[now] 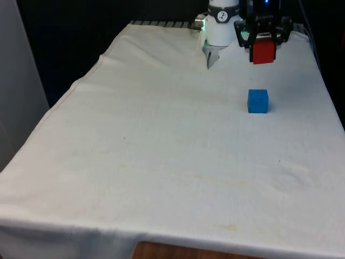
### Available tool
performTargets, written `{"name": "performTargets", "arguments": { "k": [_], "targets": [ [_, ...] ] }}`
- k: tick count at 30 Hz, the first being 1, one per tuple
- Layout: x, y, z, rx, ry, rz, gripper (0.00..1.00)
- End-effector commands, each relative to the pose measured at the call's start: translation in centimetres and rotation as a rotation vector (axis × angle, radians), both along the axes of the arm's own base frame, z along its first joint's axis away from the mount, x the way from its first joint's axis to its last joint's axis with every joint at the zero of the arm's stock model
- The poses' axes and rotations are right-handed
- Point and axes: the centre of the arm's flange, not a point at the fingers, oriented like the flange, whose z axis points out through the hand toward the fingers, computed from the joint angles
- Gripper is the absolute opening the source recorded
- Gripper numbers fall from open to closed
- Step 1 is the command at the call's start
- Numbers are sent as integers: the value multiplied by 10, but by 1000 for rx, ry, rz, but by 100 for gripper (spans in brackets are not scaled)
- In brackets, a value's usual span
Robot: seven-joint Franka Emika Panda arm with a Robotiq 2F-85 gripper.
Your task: Stack the two cubes.
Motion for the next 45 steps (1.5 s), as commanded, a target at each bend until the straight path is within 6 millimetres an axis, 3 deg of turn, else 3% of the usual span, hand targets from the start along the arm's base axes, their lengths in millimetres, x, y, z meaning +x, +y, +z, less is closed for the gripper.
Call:
{"name": "performTargets", "arguments": {
  "k": [1, 15, 31, 45],
  "targets": [
    [-2, 4, 0, 7, 7, -5, 1],
    [-4, 20, -1, 9, 10, -16, 1],
    [0, 24, -32, 17, 10, -41, 1],
    [-7, 39, -58, 34, 12, -60, 1]
  ]
}}
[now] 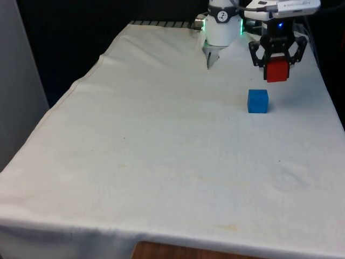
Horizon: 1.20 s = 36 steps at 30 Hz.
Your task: Stack the two cubes.
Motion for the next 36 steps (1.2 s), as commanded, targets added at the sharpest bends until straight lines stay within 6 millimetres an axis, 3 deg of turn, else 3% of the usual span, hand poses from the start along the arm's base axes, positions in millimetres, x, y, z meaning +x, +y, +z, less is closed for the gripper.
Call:
{"name": "performTargets", "arguments": {
  "k": [1, 14, 30, 36],
  "targets": [
    [0, 3, -3, 13, -8, -8, 1],
    [2, 0, -27, 20, -16, -24, 1],
    [7, -33, -42, 8, 8, -37, 1],
    [7, -35, -44, -4, 11, -36, 1]
  ]
}}
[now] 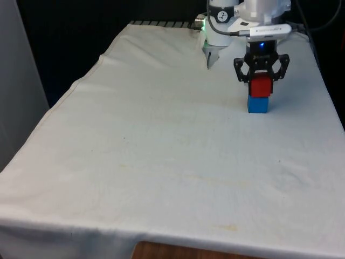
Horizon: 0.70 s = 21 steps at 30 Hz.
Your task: Stack the two cubes.
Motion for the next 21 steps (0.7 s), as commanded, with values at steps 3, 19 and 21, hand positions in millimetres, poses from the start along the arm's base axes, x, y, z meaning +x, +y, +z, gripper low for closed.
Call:
{"name": "performTargets", "arguments": {
  "k": [3, 19, 21],
  "targets": [
    [0, 3, 0, 8, -1, -3, 1],
    [0, 2, -6, 16, 3, -32, 1],
    [0, 1, -5, 16, 3, -37, 1]
  ]
}}
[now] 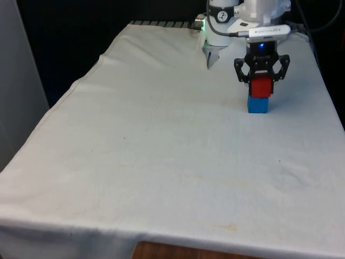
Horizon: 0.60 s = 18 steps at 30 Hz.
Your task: Stack the two cubes.
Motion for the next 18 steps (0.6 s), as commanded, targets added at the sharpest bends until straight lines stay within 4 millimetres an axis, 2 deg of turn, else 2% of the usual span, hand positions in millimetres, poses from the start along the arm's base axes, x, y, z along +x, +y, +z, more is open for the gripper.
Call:
{"name": "performTargets", "arguments": {
  "k": [1, 2, 4, 5, 7, 8, 11, 12, 18],
  "targets": [
    [0, 1, -4, 10, 0, -7, 3],
    [0, 0, -4, 10, 1, -9, 8],
    [-1, 0, -2, 1, 4, -4, 26],
    [0, 0, -4, 10, 2, -10, 26],
    [0, 1, -4, 10, 3, -11, 47],
    [0, 0, -5, 10, 4, -12, 67],
    [0, 0, -5, 11, 5, -14, 96],
    [0, 0, -5, 11, 5, -14, 100],
    [0, 0, -5, 12, 5, -15, 100]
  ]
}}
